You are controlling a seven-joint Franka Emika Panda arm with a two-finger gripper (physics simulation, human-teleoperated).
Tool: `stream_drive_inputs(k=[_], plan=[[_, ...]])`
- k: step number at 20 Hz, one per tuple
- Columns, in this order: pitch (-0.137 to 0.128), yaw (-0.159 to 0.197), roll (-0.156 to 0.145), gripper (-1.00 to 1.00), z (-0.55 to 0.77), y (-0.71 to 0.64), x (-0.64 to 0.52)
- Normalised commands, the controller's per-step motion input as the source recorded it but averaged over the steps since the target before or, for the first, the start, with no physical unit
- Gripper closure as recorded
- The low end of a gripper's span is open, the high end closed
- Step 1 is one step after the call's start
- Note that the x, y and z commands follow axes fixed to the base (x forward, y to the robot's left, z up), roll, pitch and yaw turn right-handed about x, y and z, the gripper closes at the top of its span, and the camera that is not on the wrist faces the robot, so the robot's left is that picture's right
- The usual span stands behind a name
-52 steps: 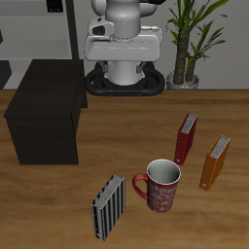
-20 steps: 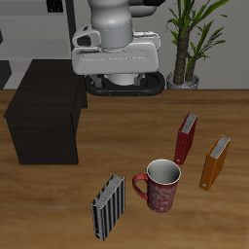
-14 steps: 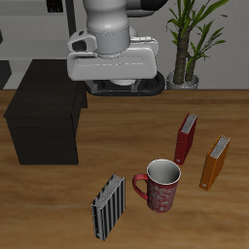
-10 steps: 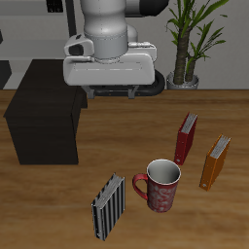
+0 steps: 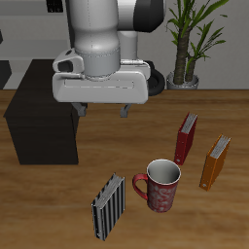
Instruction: Place the striped book upright on top of the shelf and place the red mug on top of the shelf
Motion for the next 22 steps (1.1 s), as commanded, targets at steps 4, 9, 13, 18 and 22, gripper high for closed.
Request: stream_drive_inputs(k=[4,9,13,18,22], plan=[[-0.030,-0.003,0.036,-1.00,-0.03,0.00,0.25],[-0.017,-0.044,-0.001,-1.00,-0.15,-0.02,0.34],[-0.011,-0.047,-0.012,-1.00,-0.18,0.06,0.15],[-0.024,-0.035,-0.029,-1.00,-0.38,0.05,0.17],[-0.018,-0.022,0.022,-1.00,-0.36,0.10,0.06]])
